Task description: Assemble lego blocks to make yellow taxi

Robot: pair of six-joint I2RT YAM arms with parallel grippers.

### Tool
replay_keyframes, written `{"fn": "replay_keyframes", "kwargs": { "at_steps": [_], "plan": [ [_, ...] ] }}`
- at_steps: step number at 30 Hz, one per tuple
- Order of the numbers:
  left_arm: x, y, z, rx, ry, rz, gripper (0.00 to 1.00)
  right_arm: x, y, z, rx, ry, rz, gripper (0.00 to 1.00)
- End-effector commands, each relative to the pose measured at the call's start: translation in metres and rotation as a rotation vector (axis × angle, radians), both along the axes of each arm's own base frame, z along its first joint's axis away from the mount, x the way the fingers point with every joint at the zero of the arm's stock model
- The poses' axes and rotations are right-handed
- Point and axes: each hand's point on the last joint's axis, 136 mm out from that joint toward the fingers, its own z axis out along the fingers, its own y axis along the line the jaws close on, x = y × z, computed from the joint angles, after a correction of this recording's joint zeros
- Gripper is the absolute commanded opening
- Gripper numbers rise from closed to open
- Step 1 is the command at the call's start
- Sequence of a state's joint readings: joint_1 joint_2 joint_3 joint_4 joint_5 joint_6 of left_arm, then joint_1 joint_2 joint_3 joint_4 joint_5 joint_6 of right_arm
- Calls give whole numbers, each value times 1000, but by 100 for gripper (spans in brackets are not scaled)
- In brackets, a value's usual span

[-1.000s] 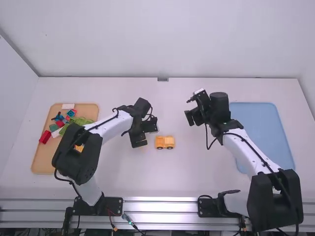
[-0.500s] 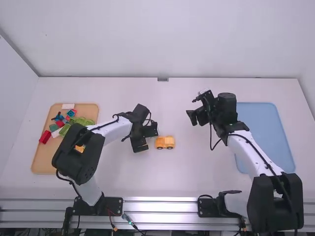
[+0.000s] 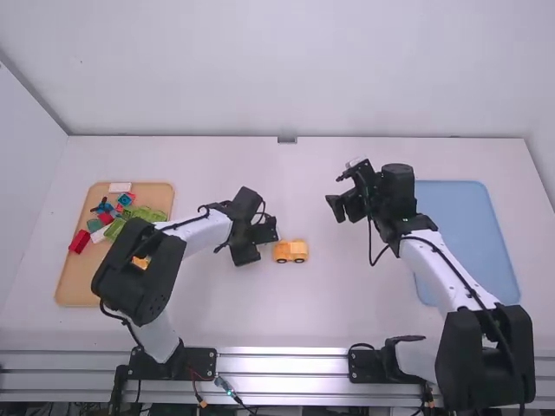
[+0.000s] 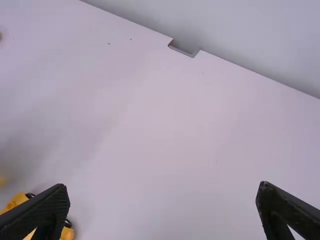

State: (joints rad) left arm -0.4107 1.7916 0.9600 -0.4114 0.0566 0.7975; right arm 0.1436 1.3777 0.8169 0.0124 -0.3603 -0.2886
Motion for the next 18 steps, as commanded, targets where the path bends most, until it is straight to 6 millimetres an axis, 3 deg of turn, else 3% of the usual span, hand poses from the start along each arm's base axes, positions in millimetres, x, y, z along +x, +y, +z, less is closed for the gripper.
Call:
{"fn": "replay_keyframes", "kwargs": {
  "at_steps": [1,11,18],
  "plan": [
    [-6,-1,-10,-6,37,19,67,-4,1,5,6,-13,5,99],
    [-9,2,-17,13,57,21,57,-4,0,5,6,-12,5,99],
    [-4,1,-16,-4,45,90,36,-4,0,5,6,-12,5,99]
  ]
}}
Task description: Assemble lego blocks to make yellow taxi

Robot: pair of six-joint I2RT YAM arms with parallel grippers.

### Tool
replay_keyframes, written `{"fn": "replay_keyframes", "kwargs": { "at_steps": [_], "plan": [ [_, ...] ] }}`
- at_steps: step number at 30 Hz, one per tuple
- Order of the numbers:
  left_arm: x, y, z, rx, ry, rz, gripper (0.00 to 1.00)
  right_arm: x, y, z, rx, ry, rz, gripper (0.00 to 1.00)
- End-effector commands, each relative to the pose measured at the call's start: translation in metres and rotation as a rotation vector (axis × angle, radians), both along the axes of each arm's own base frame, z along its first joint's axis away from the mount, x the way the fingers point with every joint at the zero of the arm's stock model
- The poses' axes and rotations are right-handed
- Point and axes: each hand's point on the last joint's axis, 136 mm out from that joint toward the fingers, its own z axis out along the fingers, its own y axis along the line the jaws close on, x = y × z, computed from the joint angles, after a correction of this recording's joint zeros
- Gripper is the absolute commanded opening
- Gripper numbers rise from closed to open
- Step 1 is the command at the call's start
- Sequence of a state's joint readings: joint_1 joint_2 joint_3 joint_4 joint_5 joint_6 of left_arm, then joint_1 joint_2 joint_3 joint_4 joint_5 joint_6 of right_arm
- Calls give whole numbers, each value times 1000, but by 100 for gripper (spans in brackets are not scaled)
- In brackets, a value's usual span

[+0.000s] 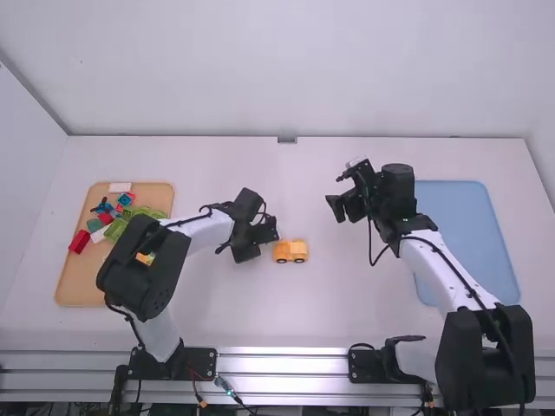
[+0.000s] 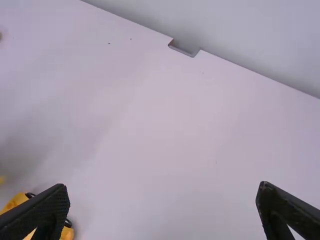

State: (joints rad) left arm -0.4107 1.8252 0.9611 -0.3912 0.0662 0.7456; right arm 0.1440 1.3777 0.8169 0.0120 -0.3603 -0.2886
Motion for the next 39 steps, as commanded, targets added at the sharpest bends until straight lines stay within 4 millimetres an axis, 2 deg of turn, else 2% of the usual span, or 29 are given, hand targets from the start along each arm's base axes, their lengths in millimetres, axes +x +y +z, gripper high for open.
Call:
{"fn": "replay_keyframes", "kwargs": {
  "at_steps": [1,4,7,9,15,18,19,20,23,25,28,35,39],
  "plan": [
    [-3,2,-6,4,23,59,32,-3,0,5,6,-13,4,100],
    [-1,1,-5,-10,26,124,27,-3,0,6,7,-19,3,99],
    [-1,1,0,-26,63,276,8,-1,0,8,7,-32,5,99],
    [-3,2,4,-26,89,350,2,-1,1,9,-2,-43,13,99],
    [5,-2,14,-77,123,631,2,3,1,14,-8,-78,20,99],
    [16,-5,17,-144,118,843,2,5,1,17,-8,-92,21,99],
    [20,-6,18,-182,124,968,2,5,1,17,-23,-104,34,99],
    [21,-7,18,-191,126,1002,2,5,1,17,-27,-106,37,99],
    [26,-10,19,-267,158,1256,2,5,2,17,-43,-115,51,99],
    [20,-9,17,-291,223,1526,2,5,1,17,-43,-115,49,99],
    [13,-4,15,-300,272,1815,2,5,1,17,-43,-114,49,99],
    [10,-3,15,-361,330,2266,3,4,2,16,-43,-113,51,99],
    [-3,1,12,-329,356,2535,3,4,2,16,-43,-110,51,99]
  ]
}}
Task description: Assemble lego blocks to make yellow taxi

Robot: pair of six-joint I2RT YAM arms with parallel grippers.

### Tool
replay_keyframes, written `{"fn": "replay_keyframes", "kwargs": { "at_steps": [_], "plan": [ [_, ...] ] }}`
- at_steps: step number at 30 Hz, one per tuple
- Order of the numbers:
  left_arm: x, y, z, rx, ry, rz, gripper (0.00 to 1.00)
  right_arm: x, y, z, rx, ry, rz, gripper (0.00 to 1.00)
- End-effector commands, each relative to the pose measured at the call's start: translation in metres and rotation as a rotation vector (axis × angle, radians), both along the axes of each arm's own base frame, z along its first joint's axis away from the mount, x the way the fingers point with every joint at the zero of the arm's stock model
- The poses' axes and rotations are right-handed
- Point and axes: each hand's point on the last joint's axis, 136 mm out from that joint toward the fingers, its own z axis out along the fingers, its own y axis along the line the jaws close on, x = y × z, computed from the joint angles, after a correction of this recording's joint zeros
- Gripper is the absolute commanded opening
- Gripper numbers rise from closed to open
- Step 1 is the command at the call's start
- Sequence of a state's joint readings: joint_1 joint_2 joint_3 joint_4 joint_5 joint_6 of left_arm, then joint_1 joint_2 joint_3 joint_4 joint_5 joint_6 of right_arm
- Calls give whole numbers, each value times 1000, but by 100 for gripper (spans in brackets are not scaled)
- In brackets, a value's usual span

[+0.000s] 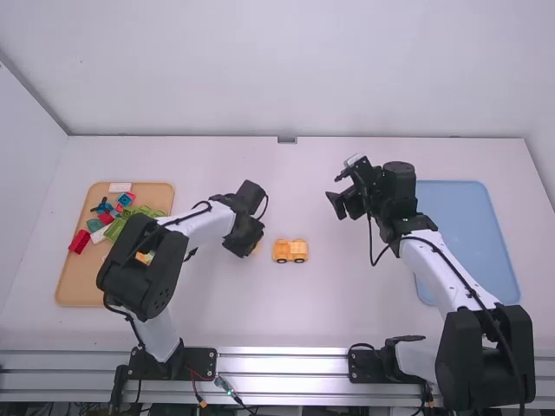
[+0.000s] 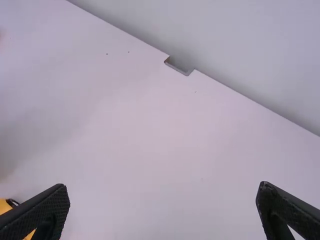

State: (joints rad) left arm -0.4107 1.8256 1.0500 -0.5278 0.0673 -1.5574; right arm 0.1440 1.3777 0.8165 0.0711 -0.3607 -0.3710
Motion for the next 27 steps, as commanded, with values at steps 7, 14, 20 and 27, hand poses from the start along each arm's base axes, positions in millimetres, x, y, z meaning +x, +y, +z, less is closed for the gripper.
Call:
{"fn": "replay_keyframes", "kwargs": {
  "at_steps": [7,14,20,27],
  "plan": [
    [-6,7,-5,-4,74,454,3,-4,1,4,5,-10,6,99],
    [-11,9,-8,1,90,489,3,-4,1,4,5,-9,6,99],
    [-12,9,-9,4,94,488,8,-4,1,4,5,-9,6,99],
    [-12,9,-9,7,89,441,44,-5,1,3,4,-5,6,99]
  ]
}}
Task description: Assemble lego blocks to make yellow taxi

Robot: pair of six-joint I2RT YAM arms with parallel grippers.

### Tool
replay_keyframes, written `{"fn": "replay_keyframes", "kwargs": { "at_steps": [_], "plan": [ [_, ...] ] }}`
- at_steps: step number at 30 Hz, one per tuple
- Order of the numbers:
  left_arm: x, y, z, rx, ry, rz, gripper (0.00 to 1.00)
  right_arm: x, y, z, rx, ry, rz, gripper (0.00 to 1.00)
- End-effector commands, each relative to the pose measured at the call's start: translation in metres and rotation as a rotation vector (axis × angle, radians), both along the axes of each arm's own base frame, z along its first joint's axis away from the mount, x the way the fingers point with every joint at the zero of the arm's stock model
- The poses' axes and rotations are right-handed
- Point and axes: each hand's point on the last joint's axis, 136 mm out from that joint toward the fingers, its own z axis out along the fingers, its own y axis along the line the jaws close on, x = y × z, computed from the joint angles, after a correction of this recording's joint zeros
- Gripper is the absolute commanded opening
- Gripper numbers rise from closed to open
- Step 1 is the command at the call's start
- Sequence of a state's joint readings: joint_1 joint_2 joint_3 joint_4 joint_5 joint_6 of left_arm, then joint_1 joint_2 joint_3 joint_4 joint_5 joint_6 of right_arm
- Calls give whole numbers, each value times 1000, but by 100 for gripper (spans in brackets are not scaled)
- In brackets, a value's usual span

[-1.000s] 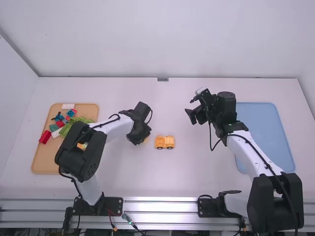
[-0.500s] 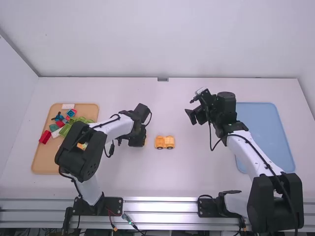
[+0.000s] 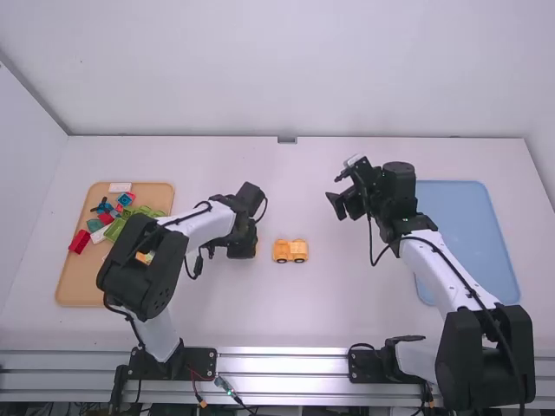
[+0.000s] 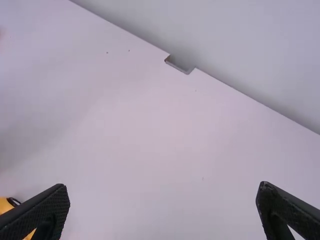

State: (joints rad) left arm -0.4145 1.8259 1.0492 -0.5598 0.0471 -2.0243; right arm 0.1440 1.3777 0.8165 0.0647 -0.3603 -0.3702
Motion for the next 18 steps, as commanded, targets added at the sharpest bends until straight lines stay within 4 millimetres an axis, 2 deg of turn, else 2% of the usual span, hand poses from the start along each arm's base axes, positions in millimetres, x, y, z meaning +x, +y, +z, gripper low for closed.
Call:
{"fn": "replay_keyframes", "kwargs": {
  "at_steps": [1,4,6,7,9,13,16,18],
  "plan": [
    [-5,3,-7,22,16,-33,48,-4,1,5,5,-12,7,99],
    [-4,3,-7,22,12,-41,54,-4,1,4,4,-11,6,99],
    [-3,5,-7,22,13,-37,70,-4,1,4,5,-11,7,99],
    [-3,5,-7,21,13,-37,87,-4,1,4,4,-10,6,99],
    [-5,3,-7,22,15,-41,99,-5,1,4,4,-8,7,99],
    [-4,2,-6,-1,15,-84,99,-6,1,2,3,-1,7,99],
    [1,-9,0,-41,-14,-220,99,-6,1,2,3,0,7,99],
    [10,-14,11,-51,-62,-388,99,-6,1,2,3,-1,7,99]
  ]
}}
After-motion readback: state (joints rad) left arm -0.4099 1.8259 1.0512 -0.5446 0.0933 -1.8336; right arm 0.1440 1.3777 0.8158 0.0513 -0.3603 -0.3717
